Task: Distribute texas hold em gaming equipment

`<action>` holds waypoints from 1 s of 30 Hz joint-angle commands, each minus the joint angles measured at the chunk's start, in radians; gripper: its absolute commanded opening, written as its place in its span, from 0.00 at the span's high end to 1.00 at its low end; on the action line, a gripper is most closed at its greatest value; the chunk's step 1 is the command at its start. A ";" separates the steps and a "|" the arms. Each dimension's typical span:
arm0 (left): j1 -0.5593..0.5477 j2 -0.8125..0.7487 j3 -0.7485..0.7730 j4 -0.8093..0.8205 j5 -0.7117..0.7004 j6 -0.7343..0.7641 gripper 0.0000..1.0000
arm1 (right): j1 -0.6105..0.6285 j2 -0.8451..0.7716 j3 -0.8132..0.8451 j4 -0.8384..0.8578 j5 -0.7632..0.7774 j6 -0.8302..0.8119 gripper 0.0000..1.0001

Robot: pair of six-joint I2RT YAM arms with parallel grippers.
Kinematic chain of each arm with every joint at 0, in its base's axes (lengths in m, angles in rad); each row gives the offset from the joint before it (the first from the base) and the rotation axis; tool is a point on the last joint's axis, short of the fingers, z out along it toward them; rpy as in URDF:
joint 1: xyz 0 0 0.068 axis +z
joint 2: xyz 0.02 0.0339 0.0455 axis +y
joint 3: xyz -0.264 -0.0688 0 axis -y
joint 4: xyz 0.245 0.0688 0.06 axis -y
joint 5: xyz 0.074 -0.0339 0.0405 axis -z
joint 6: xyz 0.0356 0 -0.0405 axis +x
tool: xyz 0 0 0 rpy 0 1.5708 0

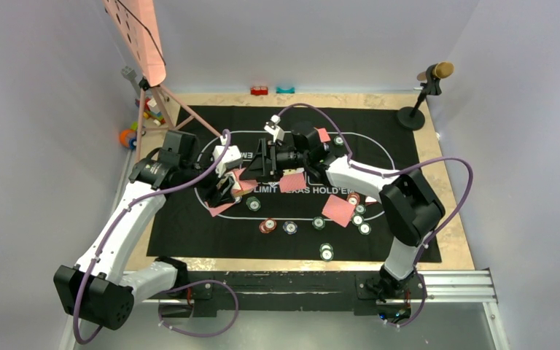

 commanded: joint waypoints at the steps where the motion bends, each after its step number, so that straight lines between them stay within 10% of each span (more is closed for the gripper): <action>1: 0.005 -0.024 0.030 0.025 0.036 -0.005 1.00 | 0.001 -0.042 -0.020 0.015 -0.030 -0.011 0.29; 16: 0.005 -0.032 0.025 0.028 0.031 -0.004 1.00 | -0.046 -0.105 -0.071 -0.036 -0.010 -0.033 0.57; 30: 0.005 -0.038 0.023 0.028 0.032 -0.007 1.00 | -0.079 -0.146 -0.114 -0.060 -0.016 -0.052 0.60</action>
